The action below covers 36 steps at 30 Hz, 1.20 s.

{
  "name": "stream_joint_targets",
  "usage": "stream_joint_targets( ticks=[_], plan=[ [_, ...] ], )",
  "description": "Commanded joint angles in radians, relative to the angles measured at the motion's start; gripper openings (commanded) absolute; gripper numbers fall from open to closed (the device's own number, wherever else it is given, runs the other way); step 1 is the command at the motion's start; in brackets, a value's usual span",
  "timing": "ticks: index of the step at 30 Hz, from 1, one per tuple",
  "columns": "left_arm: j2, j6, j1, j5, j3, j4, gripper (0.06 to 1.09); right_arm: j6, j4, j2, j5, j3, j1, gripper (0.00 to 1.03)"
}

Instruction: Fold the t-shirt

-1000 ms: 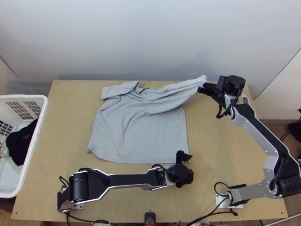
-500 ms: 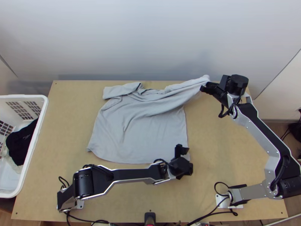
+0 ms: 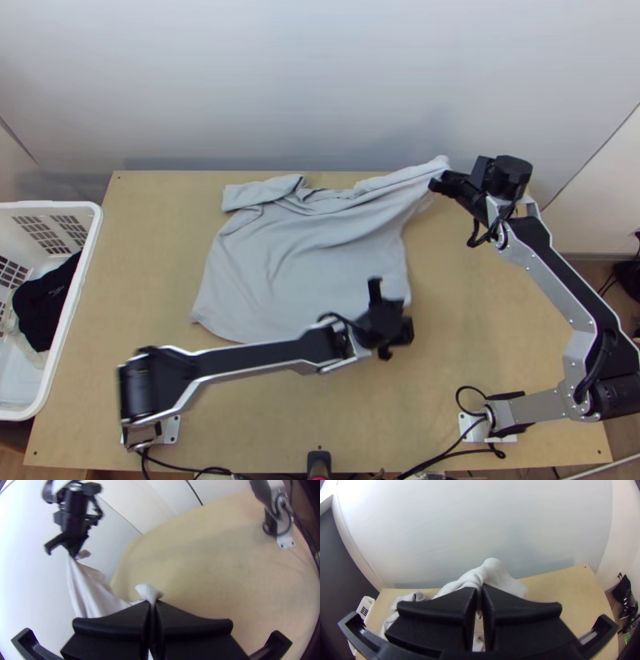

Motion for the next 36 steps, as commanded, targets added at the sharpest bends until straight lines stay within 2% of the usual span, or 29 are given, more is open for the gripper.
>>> stream_joint_targets(
  ticks=[1,4,8,10,16,20,24,28,36],
  plan=[
    [-0.240,-0.046,0.081,-0.029,0.064,-0.022,0.09,0.001,-0.064,-0.045,0.000,0.058,-0.039,0.03],
    [-0.366,-0.060,0.168,-0.052,0.061,-0.044,0.09,-0.022,-0.161,-0.123,-0.002,0.113,-0.054,0.03],
    [-0.520,-0.063,0.314,-0.060,0.057,-0.045,0.09,-0.136,-0.174,-0.257,-0.008,0.142,-0.050,0.03],
    [-0.579,-0.048,0.377,-0.060,0.060,-0.039,0.09,-0.165,-0.220,-0.281,-0.008,0.199,-0.048,0.03],
    [-0.684,-0.023,0.513,-0.057,0.121,-0.019,0.09,-0.228,-0.475,-0.232,-0.009,0.493,-0.024,0.03],
    [-0.730,-0.023,0.575,-0.057,0.113,0.076,0.09,-0.295,-0.627,-0.189,-0.008,0.693,0.004,0.03],
    [-0.790,-0.016,0.592,-0.057,0.066,0.157,0.09,-0.294,-0.791,-0.145,-0.002,0.910,0.028,0.03],
    [-0.846,0.035,0.593,-0.057,0.001,0.277,0.09,-0.311,-0.825,-0.145,0.046,1.036,0.033,0.03],
    [-0.926,0.029,0.641,-0.055,-0.034,0.305,0.09,-0.369,-0.859,-0.186,0.100,1.078,0.028,0.03]
  ],
)
